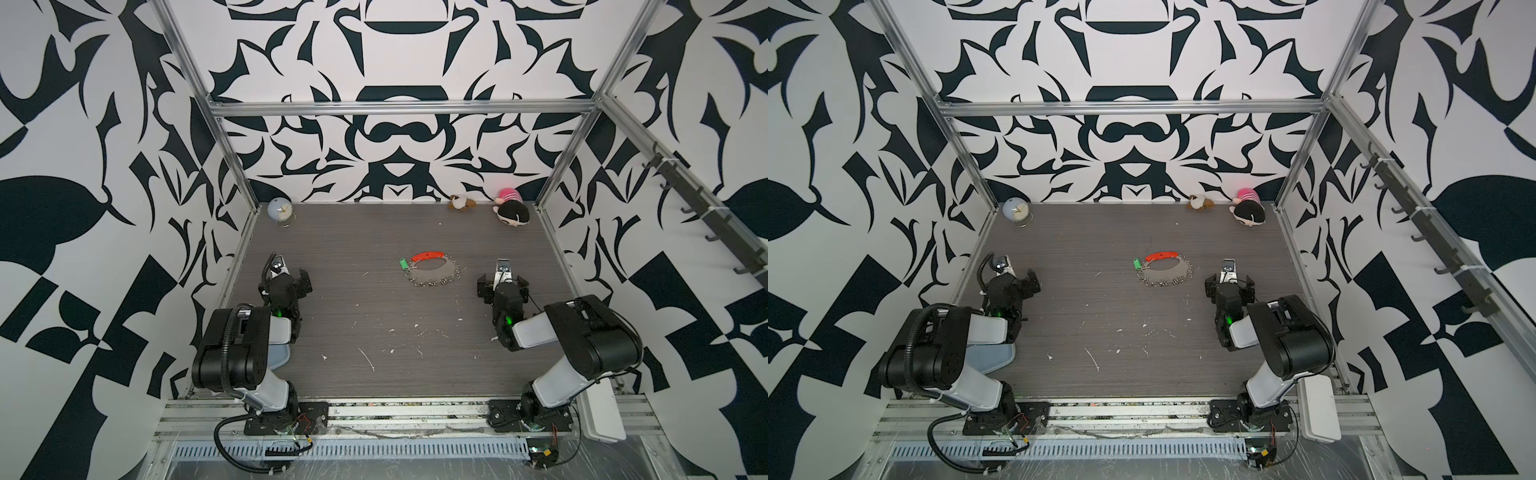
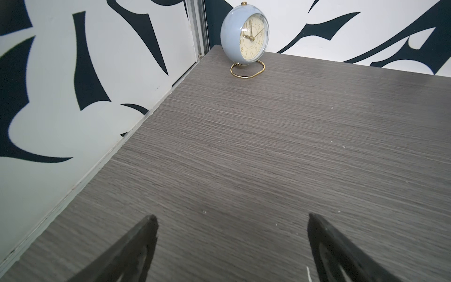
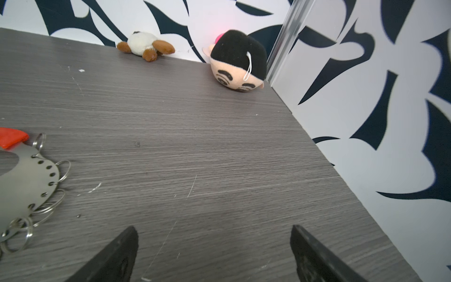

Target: Put the keys on the keyring

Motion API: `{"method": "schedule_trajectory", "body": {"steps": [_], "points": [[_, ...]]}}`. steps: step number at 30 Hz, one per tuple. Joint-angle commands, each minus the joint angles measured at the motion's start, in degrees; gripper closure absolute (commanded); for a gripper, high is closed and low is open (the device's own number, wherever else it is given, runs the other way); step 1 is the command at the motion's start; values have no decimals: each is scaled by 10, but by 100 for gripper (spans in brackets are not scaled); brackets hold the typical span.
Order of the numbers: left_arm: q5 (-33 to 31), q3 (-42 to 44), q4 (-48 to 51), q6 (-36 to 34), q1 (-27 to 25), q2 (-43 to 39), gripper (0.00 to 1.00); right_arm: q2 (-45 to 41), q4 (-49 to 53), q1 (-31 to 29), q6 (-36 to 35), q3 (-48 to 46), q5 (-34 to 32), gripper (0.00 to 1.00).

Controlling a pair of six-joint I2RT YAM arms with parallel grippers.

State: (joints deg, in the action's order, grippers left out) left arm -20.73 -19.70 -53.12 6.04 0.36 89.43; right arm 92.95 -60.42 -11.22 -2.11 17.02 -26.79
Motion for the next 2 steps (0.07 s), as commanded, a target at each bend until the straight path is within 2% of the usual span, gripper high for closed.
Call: {"method": "schedule_trajectory", "body": {"steps": [1,2], "points": [[3,-9,-11,7,1,-2,1,-19,3,12,16,12,24,0],[3,-9,-11,8,2,-2,1,-19,-3,12,12,9,21,0]]}}
